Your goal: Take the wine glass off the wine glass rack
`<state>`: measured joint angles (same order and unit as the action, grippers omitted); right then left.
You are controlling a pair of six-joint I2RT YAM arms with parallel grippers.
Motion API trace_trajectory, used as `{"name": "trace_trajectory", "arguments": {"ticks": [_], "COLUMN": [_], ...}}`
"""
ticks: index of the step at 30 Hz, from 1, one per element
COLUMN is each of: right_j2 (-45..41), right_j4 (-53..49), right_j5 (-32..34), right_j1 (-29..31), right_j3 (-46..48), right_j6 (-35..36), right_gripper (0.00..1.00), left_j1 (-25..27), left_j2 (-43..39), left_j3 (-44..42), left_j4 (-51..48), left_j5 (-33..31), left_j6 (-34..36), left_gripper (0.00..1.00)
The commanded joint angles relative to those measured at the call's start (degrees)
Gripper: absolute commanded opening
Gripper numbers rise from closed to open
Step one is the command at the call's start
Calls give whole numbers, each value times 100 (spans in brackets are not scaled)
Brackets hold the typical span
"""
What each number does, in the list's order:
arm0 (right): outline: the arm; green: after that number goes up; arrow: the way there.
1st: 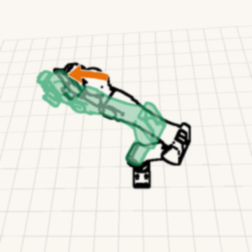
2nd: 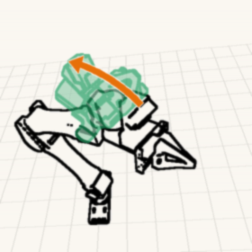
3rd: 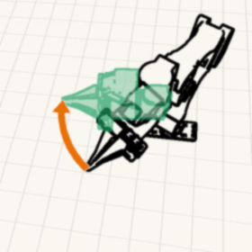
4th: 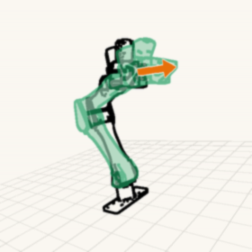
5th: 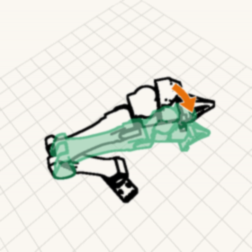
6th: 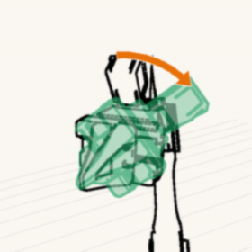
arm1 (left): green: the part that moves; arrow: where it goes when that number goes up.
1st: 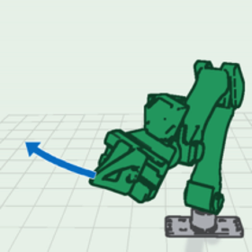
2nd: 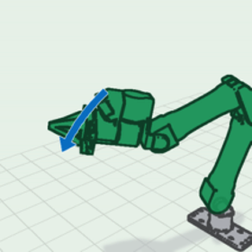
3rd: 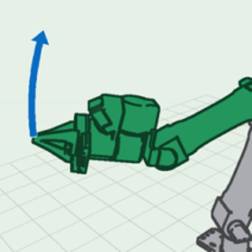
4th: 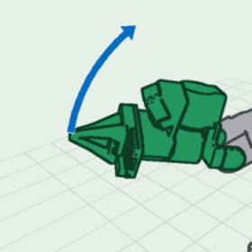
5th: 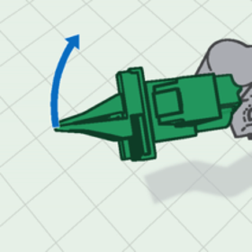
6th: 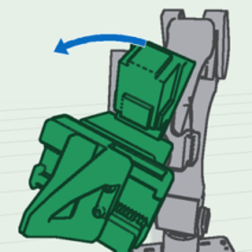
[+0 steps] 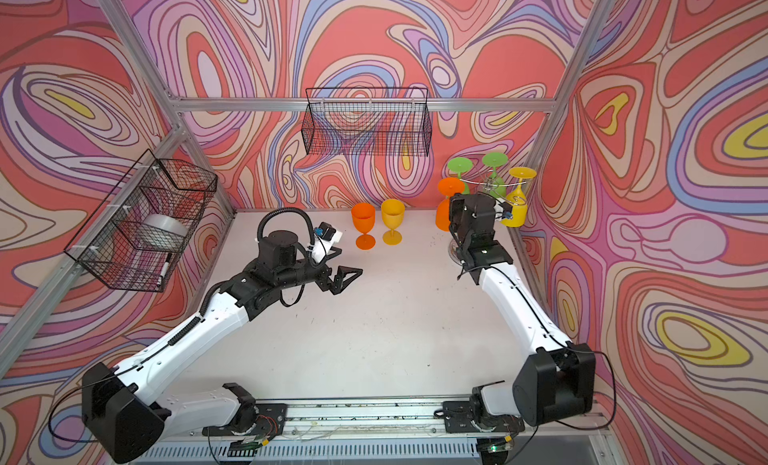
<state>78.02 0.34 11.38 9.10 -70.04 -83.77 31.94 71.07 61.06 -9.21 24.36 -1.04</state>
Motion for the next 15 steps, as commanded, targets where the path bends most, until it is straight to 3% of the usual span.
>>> {"name": "trace_trajectory", "arguments": {"ticks": [1, 6, 9, 15], "right_j2": [-311, -581, -561, -292], "right_j4": [-410, -798, -944, -1724], "right_j5": [-182, -345, -801, -1676], "right_j1": [-181, -451, -652, -719], "right_j3": [77, 140, 27, -818], "right_j6": [288, 492, 726, 2053], "right_gripper": [9, 12, 15, 30], "left_j1": [22, 22, 22, 27], "left_j2": [47, 74, 83, 83], "left_j3": [-55, -50, -50, -43], "left_j4": [77, 82, 86, 69], "left_j5": [5, 10, 7, 16], "left_j6": [104, 95, 92, 100], "left_gripper": [97, 97, 97, 97]}}
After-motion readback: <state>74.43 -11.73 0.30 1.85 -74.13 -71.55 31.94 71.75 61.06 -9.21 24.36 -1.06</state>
